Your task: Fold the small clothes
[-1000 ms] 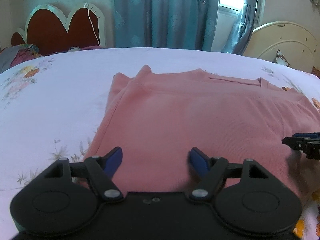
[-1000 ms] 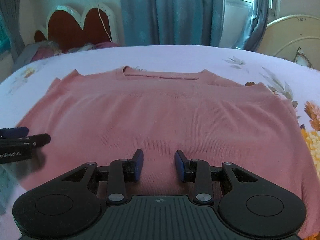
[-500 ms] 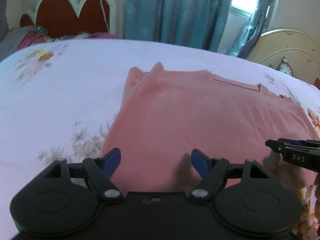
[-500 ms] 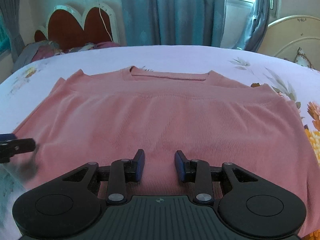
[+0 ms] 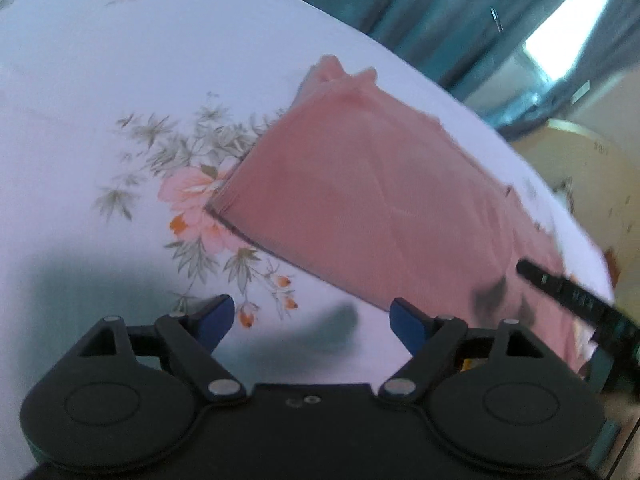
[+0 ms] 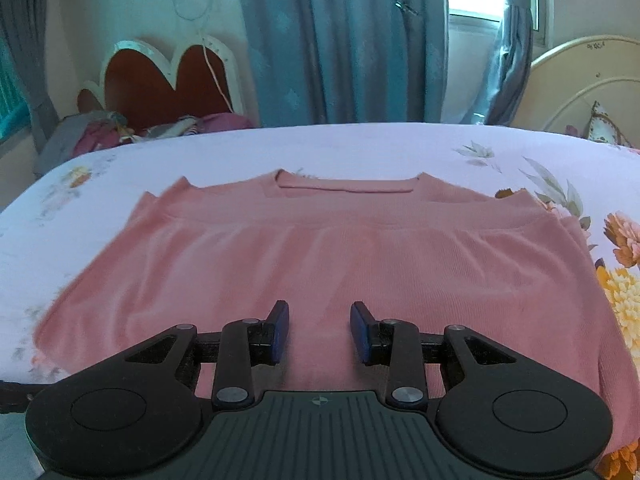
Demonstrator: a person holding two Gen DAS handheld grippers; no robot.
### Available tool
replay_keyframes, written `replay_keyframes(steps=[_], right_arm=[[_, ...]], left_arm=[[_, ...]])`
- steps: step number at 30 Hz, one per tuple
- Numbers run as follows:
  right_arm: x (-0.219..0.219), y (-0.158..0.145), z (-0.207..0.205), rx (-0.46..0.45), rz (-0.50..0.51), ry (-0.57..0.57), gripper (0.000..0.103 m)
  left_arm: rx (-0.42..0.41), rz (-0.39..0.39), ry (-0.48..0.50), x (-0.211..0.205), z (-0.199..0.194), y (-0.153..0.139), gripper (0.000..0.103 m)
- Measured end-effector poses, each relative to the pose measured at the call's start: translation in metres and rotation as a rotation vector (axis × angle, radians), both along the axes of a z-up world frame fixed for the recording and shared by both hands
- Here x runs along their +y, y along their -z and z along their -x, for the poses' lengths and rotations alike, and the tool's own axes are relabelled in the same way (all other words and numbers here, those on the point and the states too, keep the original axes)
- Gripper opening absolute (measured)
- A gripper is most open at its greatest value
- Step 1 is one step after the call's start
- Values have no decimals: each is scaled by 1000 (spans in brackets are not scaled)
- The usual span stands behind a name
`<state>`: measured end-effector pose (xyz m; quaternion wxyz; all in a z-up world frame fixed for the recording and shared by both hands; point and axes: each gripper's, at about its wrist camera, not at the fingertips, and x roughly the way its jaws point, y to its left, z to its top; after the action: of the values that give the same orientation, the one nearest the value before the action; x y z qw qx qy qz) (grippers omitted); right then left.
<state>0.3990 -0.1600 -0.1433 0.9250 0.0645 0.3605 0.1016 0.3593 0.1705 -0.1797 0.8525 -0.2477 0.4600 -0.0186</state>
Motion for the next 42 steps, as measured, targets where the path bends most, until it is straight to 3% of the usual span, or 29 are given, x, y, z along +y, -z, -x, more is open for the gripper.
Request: replay_keyframes(steps=[4,8,10,15,16,17,21,23,25,28,30,35,42], right_arm=[[2,1,0,16,-14,-4,34],[6,5,-4,24,-12,-4,34],[7,6,-7,22,-10,-3,34],[10,7,-17,10,-6,20,34],[10,7,-20,4,-1,28,34],[12,7,-23,5,8,34,34],[19,25,-33,48,59,23,34],[24,33,-31,26,107,2,33],[25,31,-30,31,117,5,33],[23,34,-28,23,100,23,33],[31,36,-22,-13,156,4,33],[22,34,-25,-8,111,-13,34],[-31,13,-15,-39,-102,34,34]], left_arm=[[-36,94,-50,4,-9,9,94],[-106,204,-82,5,-28,20,90],[-142,221,-92,4,-38,23,83],[-202,281,-161,8,-66,32,82],[-221,282,-169,7,-71,33,79],[-224,281,-164,6,-75,34,62],[-235,303,-197,13,-81,43,29],[-225,309,-214,17,-83,48,13],[-227,328,-223,20,-81,52,13],[-249,305,-229,16,-79,48,12],[-268,294,-237,14,-77,43,11],[-337,208,-215,4,-77,20,11],[-469,7,-52,-59,-86,-40,11]])
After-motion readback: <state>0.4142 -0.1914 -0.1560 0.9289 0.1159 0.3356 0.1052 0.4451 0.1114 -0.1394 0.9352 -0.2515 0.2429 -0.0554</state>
